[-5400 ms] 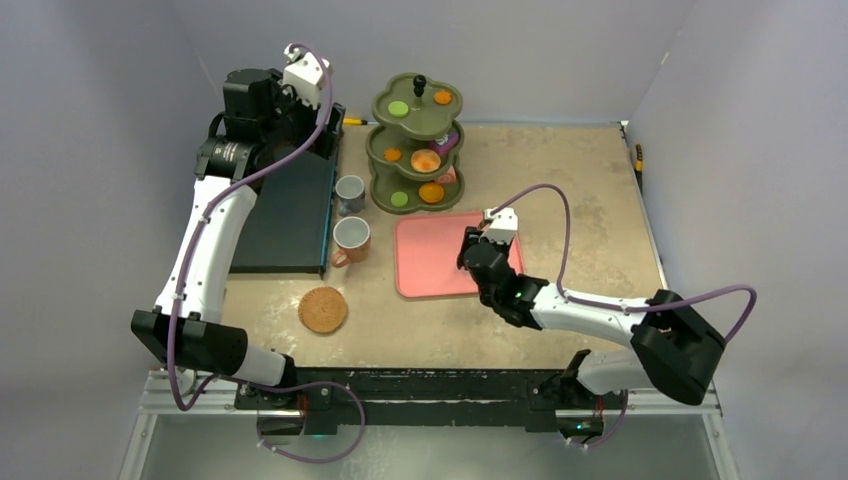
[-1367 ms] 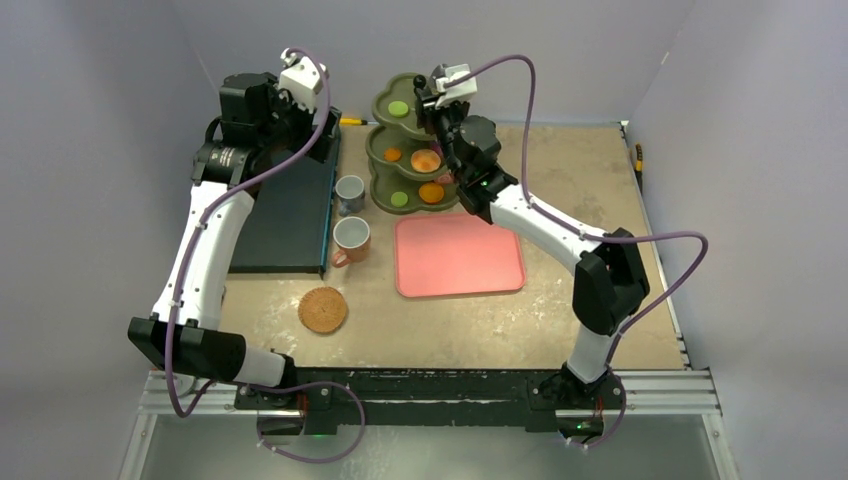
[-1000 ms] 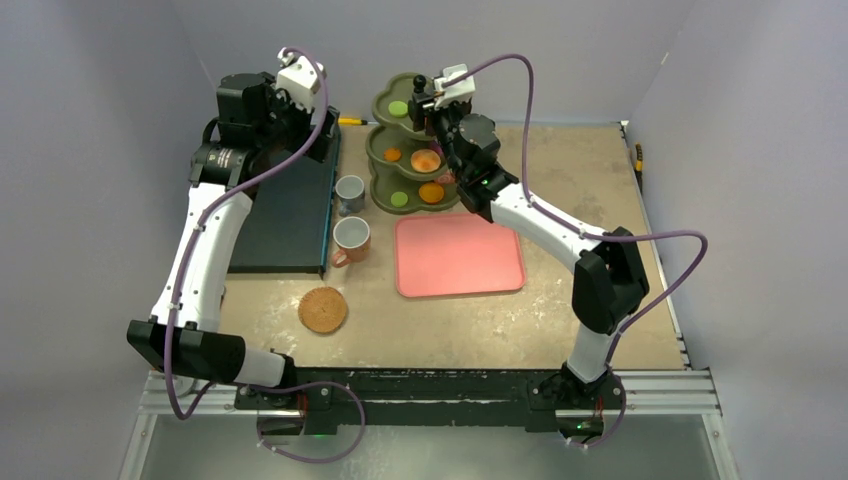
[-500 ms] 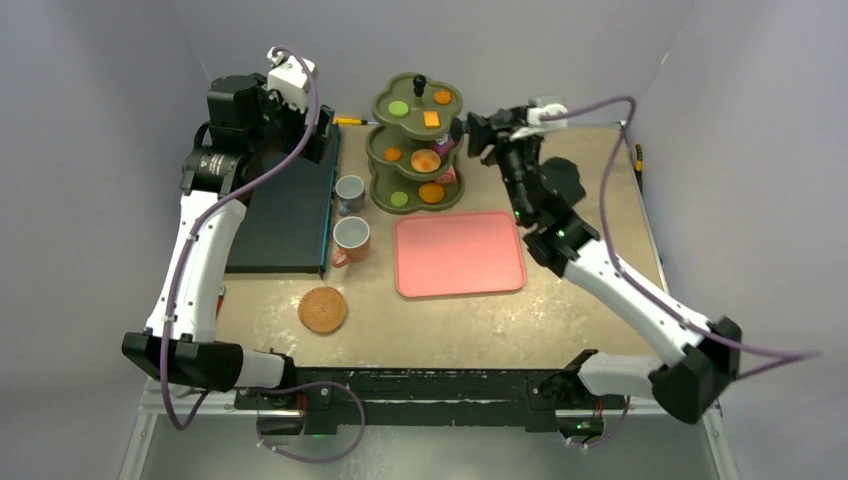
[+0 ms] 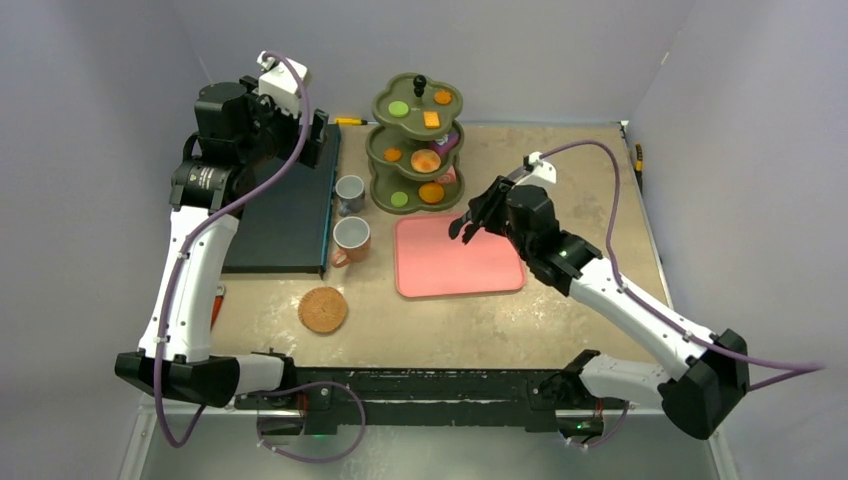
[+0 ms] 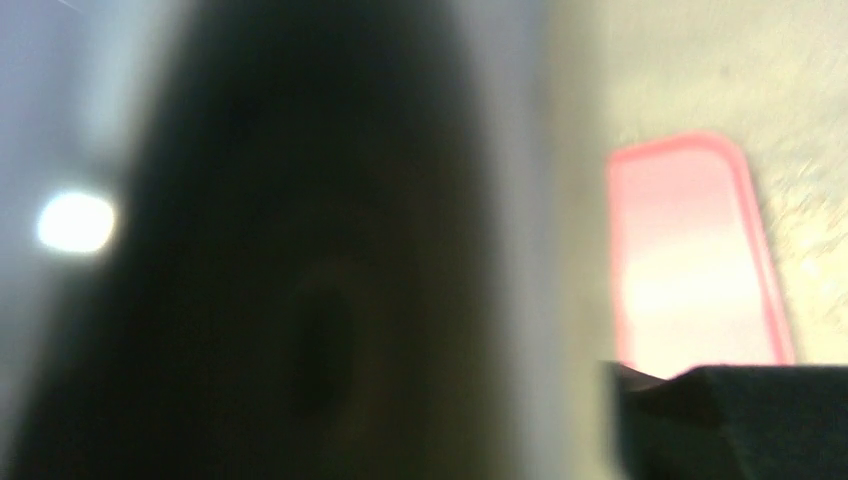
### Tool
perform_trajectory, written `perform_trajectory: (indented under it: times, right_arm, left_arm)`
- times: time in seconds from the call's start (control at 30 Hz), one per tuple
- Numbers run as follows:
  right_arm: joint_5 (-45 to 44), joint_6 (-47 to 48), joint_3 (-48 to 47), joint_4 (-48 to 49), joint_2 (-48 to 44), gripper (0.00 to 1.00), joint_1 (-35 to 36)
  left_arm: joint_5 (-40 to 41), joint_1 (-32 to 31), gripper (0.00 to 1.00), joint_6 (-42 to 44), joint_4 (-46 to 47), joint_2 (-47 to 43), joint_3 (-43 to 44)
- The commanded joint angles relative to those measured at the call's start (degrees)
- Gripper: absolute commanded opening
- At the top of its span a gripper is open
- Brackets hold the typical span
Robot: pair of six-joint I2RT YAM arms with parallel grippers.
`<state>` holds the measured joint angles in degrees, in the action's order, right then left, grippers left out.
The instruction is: Serve the afternoon tea
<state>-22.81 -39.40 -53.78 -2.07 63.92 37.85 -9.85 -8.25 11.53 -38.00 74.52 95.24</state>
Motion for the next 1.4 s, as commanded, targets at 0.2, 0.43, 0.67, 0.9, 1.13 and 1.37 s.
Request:
perform_trajectory:
  times: [0.2, 0.43, 0.67, 0.9, 1.13, 1.37]
  right_arm:
    - [5.54, -29.03, -3.37, -9.0, 11.55, 0.46, -0.03]
    - [5.2, -38.56, 1.01, -5.76, 19.43, 0.53, -1.23]
    - [8.22, -50.99, 5.98, 1.1, 27.78, 0.54, -3.69]
    - [9.34, -53.19, 0.93, 1.56, 35.59, 0.64, -3.83]
    - [7.68, -52.73, -1.77, -1.6, 37.64, 0.75, -3.83]
    - [5.26, -49.63, -2.29, -5.02, 35.85, 0.83, -3.76]
  left_arm:
    - [0.2, 0.51, 0.99, 0.52, -0.29, -1.72, 2.08]
    - [-0.16, 0.5, 0.99, 0.77, -0.6, -2.0, 2.12]
    - [0.0, 0.52, 0.99, 1.48, -1.0, -1.68, 3.16]
    - [0.0, 0.49, 0.99, 1.88, -1.03, -1.74, 3.08]
    - [0.12, 0.47, 0.99, 2.43, -0.49, -2.36, 1.8]
    - [0.18, 0.47, 0.99, 2.88, -0.32, -2.56, 1.31]
